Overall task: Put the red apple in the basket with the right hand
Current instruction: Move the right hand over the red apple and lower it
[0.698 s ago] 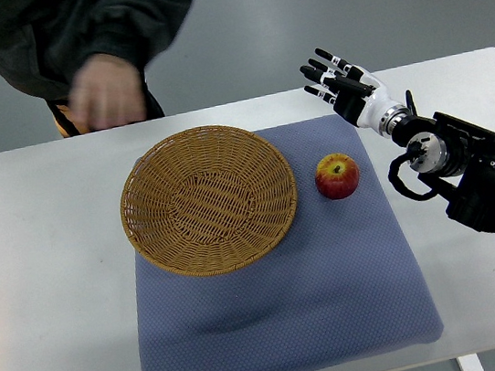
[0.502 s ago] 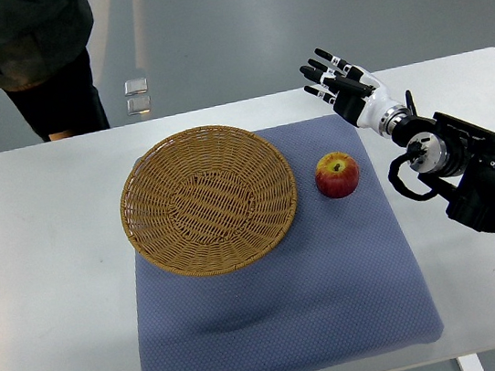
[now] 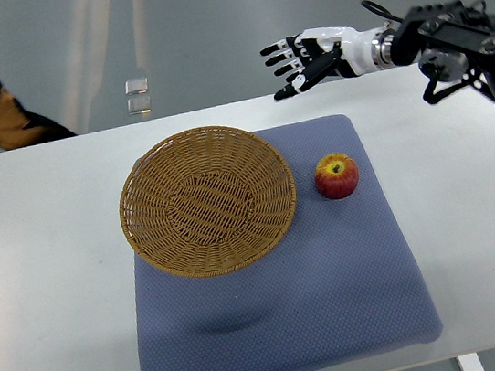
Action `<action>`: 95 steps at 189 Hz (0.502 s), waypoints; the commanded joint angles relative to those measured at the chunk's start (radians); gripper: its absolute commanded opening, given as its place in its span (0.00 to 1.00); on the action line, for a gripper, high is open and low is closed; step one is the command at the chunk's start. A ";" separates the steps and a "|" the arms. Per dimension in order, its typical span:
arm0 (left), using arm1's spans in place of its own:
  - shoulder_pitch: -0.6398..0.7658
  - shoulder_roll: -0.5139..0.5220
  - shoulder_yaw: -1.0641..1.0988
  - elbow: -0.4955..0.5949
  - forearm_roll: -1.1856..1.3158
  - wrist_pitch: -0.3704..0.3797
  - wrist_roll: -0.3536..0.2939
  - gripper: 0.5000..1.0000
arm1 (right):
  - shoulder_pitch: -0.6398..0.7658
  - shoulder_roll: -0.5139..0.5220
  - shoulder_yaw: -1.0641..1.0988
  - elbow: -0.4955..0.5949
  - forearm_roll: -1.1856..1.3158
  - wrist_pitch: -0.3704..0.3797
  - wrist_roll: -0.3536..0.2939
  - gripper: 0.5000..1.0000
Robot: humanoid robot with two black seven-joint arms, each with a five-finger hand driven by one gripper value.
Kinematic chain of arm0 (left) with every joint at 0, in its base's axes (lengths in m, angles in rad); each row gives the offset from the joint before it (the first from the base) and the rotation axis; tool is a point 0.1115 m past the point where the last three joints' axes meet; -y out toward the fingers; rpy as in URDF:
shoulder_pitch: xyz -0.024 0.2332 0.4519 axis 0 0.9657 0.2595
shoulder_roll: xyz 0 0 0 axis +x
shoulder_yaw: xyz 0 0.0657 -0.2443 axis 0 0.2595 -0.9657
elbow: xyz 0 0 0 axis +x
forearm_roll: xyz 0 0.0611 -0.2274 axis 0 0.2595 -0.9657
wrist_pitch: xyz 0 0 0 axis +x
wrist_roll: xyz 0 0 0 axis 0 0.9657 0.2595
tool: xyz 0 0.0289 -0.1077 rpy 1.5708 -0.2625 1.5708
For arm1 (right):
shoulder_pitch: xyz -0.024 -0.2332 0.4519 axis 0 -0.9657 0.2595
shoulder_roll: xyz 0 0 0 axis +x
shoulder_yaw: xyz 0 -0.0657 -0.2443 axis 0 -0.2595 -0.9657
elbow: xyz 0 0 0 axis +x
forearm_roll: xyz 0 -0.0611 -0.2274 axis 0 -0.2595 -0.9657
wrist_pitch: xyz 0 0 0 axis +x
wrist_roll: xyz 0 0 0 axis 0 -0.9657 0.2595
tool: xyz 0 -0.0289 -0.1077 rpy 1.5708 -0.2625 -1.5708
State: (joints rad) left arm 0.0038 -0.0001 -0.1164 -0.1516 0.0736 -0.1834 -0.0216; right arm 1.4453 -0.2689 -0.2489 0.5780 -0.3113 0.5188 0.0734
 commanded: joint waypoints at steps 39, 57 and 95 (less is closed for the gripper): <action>-0.001 0.000 -0.002 -0.019 0.000 0.001 0.002 1.00 | 0.555 0.066 -0.563 0.453 -0.095 0.083 -0.127 0.85; -0.001 0.000 -0.002 -0.017 0.000 0.001 0.000 1.00 | 0.557 0.094 -0.561 0.479 -0.080 0.069 -0.165 0.85; -0.001 0.000 -0.003 -0.016 -0.001 0.001 0.002 1.00 | 0.478 0.112 -0.566 0.479 0.046 -0.056 -0.178 0.84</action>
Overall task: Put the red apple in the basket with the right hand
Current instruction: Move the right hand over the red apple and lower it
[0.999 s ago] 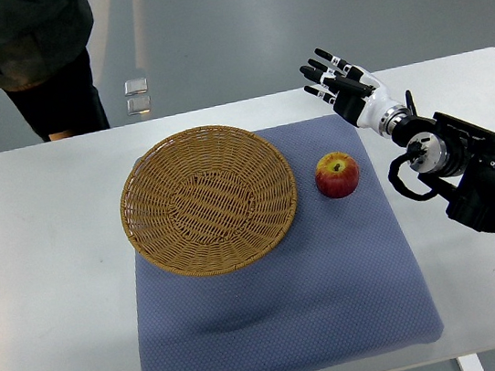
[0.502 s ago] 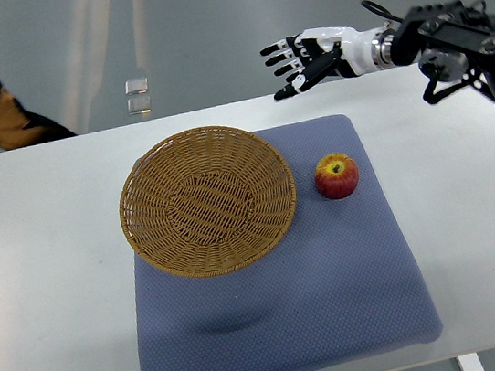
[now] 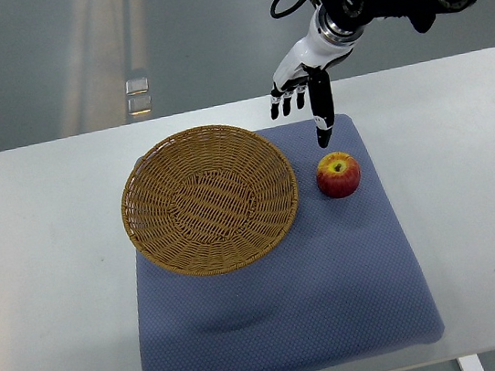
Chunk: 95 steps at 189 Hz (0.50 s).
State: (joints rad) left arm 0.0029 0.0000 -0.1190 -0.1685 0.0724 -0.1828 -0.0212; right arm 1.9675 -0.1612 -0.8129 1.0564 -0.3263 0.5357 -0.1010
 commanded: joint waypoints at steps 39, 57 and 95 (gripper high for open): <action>0.000 0.000 -0.001 0.001 0.000 0.000 0.000 1.00 | -0.110 -0.005 -0.015 0.001 0.141 -0.180 -0.026 0.84; 0.000 0.000 -0.001 0.003 0.000 0.000 0.001 1.00 | -0.128 -0.009 -0.054 0.002 0.147 -0.227 -0.026 0.84; 0.000 0.000 -0.001 0.003 0.000 0.002 0.000 1.00 | -0.148 -0.028 -0.098 0.037 0.147 -0.253 -0.026 0.83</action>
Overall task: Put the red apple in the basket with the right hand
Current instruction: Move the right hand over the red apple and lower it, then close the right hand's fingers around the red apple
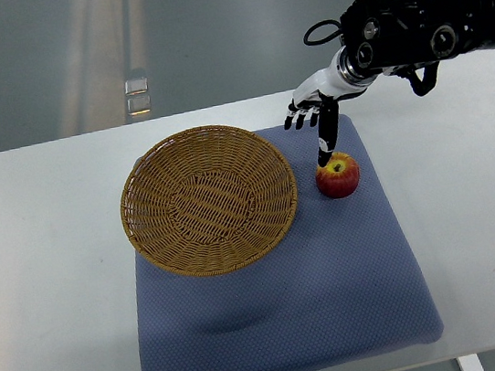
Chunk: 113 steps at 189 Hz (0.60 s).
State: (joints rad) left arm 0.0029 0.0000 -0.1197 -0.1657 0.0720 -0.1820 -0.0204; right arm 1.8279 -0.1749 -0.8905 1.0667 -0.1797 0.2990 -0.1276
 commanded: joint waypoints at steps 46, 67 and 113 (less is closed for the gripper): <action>0.002 0.000 0.000 -0.002 0.000 0.001 0.000 1.00 | -0.053 -0.012 -0.038 0.084 0.000 -0.127 0.002 0.83; 0.000 0.000 0.000 0.000 0.000 0.002 0.000 1.00 | -0.081 -0.005 -0.039 0.081 0.000 -0.193 0.002 0.83; 0.000 0.000 0.000 -0.002 0.000 0.002 0.000 1.00 | -0.130 0.002 -0.059 0.072 -0.004 -0.271 0.005 0.82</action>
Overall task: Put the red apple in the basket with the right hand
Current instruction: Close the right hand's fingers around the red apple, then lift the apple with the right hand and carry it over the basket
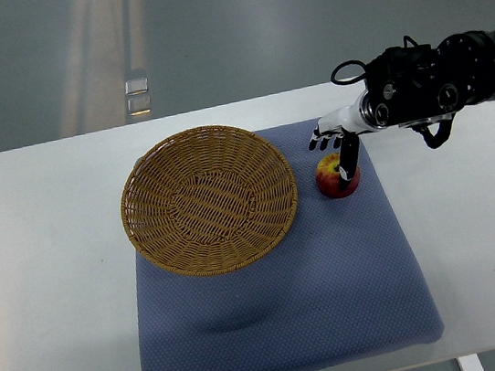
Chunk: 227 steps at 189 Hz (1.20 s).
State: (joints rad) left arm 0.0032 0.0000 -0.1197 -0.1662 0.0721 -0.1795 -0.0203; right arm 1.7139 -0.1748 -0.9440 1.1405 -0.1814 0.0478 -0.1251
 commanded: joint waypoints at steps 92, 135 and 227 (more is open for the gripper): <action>0.001 0.000 0.000 0.001 0.000 0.002 0.000 1.00 | -0.046 0.011 -0.007 -0.008 -0.012 -0.045 0.025 0.50; 0.001 0.000 0.000 0.004 0.000 0.002 0.000 1.00 | -0.043 0.003 -0.036 -0.015 -0.046 -0.042 0.041 0.16; 0.001 0.000 0.002 -0.003 0.002 0.000 0.000 1.00 | 0.408 -0.103 0.016 -0.002 -0.044 0.300 0.044 0.17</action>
State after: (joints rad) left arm 0.0048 0.0000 -0.1190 -0.1673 0.0721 -0.1779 -0.0201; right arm 2.0128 -0.2828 -0.9570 1.1289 -0.2327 0.2846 -0.0796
